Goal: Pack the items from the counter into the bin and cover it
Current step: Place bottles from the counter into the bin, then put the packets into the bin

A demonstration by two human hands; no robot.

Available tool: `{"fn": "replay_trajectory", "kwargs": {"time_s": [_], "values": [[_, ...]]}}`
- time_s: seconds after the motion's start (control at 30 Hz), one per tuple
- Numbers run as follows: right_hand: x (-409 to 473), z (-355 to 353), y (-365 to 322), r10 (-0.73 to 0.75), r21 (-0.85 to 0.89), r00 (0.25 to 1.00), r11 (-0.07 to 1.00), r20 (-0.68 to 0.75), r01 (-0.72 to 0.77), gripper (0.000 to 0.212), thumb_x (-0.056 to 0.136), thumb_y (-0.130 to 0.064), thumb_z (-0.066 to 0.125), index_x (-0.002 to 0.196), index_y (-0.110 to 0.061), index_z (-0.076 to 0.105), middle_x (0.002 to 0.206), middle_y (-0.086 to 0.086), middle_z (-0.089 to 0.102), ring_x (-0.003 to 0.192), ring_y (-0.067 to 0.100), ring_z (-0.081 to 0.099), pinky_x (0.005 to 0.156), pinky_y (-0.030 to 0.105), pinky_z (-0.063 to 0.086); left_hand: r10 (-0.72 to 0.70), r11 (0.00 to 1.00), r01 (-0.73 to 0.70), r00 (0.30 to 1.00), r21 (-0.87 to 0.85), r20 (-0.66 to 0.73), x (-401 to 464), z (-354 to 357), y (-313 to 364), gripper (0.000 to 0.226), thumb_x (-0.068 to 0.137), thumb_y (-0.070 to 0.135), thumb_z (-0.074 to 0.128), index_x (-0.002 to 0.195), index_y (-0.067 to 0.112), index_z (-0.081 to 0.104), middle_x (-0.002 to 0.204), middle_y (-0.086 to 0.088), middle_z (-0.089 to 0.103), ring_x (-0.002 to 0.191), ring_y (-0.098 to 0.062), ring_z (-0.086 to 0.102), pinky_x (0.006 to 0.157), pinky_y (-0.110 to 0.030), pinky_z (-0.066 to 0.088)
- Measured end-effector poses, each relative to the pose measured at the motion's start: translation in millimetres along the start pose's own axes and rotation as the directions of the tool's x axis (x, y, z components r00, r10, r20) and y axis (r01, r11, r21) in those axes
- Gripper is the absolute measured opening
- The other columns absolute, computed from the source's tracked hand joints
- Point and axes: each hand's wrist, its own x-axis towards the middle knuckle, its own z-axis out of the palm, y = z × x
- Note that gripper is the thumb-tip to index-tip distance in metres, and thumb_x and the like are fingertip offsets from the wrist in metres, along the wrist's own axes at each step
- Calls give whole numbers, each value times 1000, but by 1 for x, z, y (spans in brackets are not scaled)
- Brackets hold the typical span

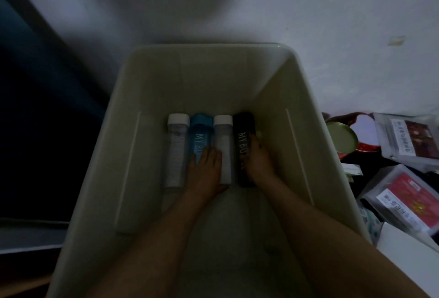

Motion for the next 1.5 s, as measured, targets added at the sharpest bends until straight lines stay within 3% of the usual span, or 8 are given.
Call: {"fn": "replay_trajectory", "kwargs": {"time_s": [0.27, 0.47, 0.63, 0.8, 0.97, 1.17, 1.33, 1.5], "values": [[11, -2, 17, -180, -451, 974, 887, -139, 100, 69, 88, -68, 20, 112, -19, 62, 112, 7, 64, 95, 26, 61, 90, 36, 48, 27, 1000, -27, 999, 1, 47, 12, -1, 5, 97, 84, 56, 54, 150, 11, -1, 159, -9, 6, 147, -25, 3, 116, -50, 10], [2, -5, -8, -172, -726, 983, 683, -60, 75, 44, 99, -22, 36, 139, -5, 34, 138, 20, 44, 124, 35, 46, 105, 43, 38, 90, 996, -93, 976, 5, 197, 25, -25, 3, 104, 77, 52, 66, 149, 8, 5, 156, -12, 16, 145, -29, 13, 113, -50, 25], [-25, -20, -63, -220, -807, 972, 556, 86, 197, 34, 95, -12, 43, 127, 0, 44, 133, 22, 44, 122, 34, 45, 101, 40, 40, 39, 991, 16, 913, -132, 407, 35, -67, 9, 65, 91, 43, 54, 141, 8, 34, 142, -13, 43, 127, -28, 45, 102, -35, 39], [-61, -60, -134, -605, -628, 792, 585, 83, 514, 28, 91, -6, 44, 115, 3, 55, 118, 22, 58, 111, 34, 55, 89, 33, 43, -16, 908, 29, 999, -418, 33, 16, -127, 21, 38, 92, 20, 54, 123, -1, 54, 124, -19, 59, 116, -29, 56, 87, -28, 43], [-84, -136, -166, -724, -485, 686, 627, -75, 609, 34, 89, -5, 43, 120, -5, 58, 122, 15, 60, 114, 27, 54, 90, 23, 35, -156, 670, -147, 930, -728, -332, -12, -185, 80, 27, 90, 5, 52, 117, 0, 57, 107, -16, 60, 96, -22, 56, 81, -24, 40], [-70, -231, -122, -607, -470, 788, 729, -108, 497, 34, 89, -6, 44, 120, -6, 60, 123, 13, 61, 116, 26, 53, 91, 22, 35, -79, 608, -313, 890, -730, -449, -12, -202, 193, 24, 89, 9, 53, 113, 10, 58, 97, -4, 61, 83, -11, 56, 73, -16, 45], [-43, -304, -64, -490, -527, 865, 766, -109, 367, 28, 86, -8, 47, 107, -3, 64, 113, 16, 66, 104, 30, 60, 84, 29, 45, 43, 753, -208, 962, -625, -268, 1, -176, 270, 28, 89, 15, 55, 115, 7, 58, 110, -10, 63, 101, -22, 59, 86, -30, 46], [-29, -356, -22, -348, -541, 936, 796, -45, 270, 30, 92, -3, 42, 111, 10, 61, 116, 22, 63, 108, 33, 57, 84, 28, 42, 72, 797, -132, 990, -589, -125, 11, -146, 320, 12, 87, 10, 54, 95, 5, 61, 95, -17, 58, 87, -22, 56, 70, -25, 40]]}}
